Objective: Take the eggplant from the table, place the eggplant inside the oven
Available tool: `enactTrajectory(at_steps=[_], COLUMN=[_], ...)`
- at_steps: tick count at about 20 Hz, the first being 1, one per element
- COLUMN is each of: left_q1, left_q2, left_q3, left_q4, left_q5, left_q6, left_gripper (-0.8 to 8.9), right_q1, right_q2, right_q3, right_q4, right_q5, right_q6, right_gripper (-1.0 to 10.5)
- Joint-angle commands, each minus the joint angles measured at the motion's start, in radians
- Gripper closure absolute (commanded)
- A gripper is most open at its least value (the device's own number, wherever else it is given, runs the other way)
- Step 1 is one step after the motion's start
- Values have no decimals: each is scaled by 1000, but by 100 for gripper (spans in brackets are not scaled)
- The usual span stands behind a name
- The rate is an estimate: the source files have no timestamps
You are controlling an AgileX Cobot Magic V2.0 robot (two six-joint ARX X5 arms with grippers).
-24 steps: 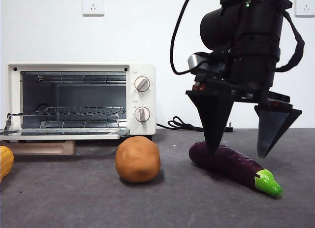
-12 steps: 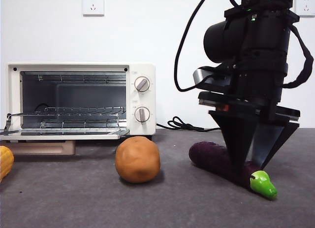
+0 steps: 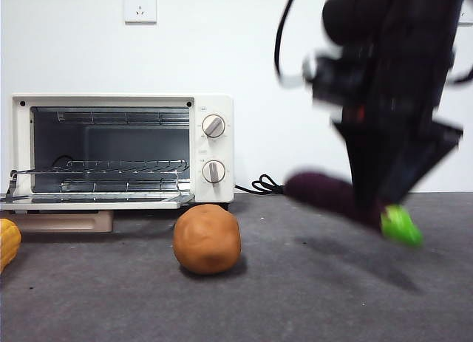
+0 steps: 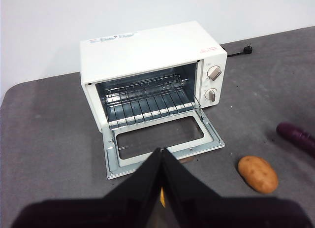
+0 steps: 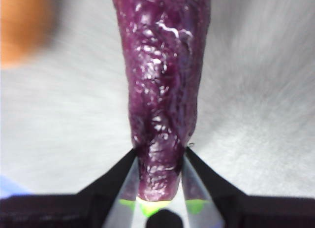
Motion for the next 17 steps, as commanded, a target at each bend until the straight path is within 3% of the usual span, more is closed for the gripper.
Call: enactTrajectory(at_steps=[1,5,8,11,17], left_q1=[-2,-2,-2,-2,-2], left_q2=[-3,3,4,4,4], left_q3=[-5,-5,-5,-5,-5], left_q4=[3,4,3,3,2], left_q5=[-3,-2,-2,6,6], left_q6=[11,11,11,9,8], left_gripper=[820,820,820,820,820], right_q1=[2,10,55,138,258], right_q2=[-89,-167,-165,-150,11], right_q3=[8,24,24,24,39], right_q4=[-5,-1,27,143,486], right_q5=[-82,-320,-330,-344,-500], right_q6=[-7,25,51,140,393], right_gripper=[957,958,958,958,958])
